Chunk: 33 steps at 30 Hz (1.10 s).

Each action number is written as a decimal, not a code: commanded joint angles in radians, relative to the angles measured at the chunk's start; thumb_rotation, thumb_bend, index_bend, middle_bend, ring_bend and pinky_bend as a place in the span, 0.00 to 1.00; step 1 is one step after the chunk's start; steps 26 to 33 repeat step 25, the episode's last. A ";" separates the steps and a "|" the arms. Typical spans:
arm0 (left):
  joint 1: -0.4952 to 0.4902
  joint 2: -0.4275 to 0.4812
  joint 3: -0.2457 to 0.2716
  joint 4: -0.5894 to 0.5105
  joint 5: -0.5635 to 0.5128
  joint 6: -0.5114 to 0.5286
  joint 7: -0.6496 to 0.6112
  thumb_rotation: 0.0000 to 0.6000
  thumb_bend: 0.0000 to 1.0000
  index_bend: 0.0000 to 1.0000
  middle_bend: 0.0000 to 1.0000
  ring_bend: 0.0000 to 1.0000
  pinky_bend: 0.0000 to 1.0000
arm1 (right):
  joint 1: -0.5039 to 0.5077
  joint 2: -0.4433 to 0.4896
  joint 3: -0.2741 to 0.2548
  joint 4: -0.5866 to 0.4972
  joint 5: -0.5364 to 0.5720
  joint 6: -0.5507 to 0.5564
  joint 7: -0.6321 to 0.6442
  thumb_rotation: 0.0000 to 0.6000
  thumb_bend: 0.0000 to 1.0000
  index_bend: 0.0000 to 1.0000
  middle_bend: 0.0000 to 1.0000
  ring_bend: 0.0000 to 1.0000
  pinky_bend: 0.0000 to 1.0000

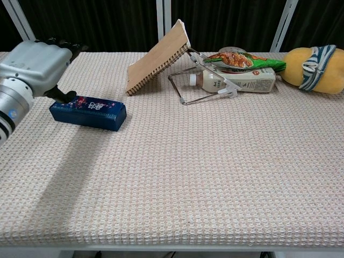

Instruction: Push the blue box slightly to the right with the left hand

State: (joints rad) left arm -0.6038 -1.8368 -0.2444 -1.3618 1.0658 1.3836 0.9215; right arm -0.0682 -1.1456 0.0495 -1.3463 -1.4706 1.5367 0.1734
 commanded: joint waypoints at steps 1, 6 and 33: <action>0.062 0.080 0.058 -0.106 0.087 0.069 -0.075 1.00 0.26 0.00 0.05 0.00 0.15 | -0.003 0.003 0.001 -0.004 -0.003 0.009 0.000 1.00 0.48 0.00 0.00 0.00 0.00; 0.177 0.294 0.227 -0.226 0.251 0.077 -0.383 0.90 0.24 0.00 0.00 0.00 0.14 | -0.010 0.005 -0.002 -0.003 -0.009 0.021 0.000 1.00 0.48 0.00 0.00 0.00 0.00; 0.500 0.479 0.423 -0.137 0.478 0.311 -0.679 0.12 0.21 0.00 0.00 0.00 0.12 | -0.034 0.005 -0.023 -0.007 -0.051 0.071 -0.014 1.00 0.48 0.00 0.00 0.00 0.00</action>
